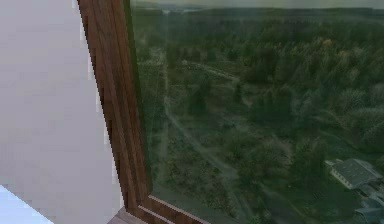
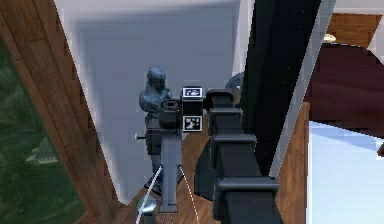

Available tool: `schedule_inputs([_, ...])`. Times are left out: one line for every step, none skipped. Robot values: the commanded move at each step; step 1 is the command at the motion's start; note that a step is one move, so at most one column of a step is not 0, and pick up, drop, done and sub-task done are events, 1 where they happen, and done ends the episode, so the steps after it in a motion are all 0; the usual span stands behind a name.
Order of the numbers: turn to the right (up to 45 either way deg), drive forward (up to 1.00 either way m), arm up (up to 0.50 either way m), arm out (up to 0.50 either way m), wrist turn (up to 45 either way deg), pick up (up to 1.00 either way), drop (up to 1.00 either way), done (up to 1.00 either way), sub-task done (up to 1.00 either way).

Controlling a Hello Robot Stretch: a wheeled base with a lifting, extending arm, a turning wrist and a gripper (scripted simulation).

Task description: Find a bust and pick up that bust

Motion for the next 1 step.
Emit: schedule_inputs([0.0, 0.0, 0.0, 0.0, 45.0, 0.0, 0.0, 0.0, 0.0])
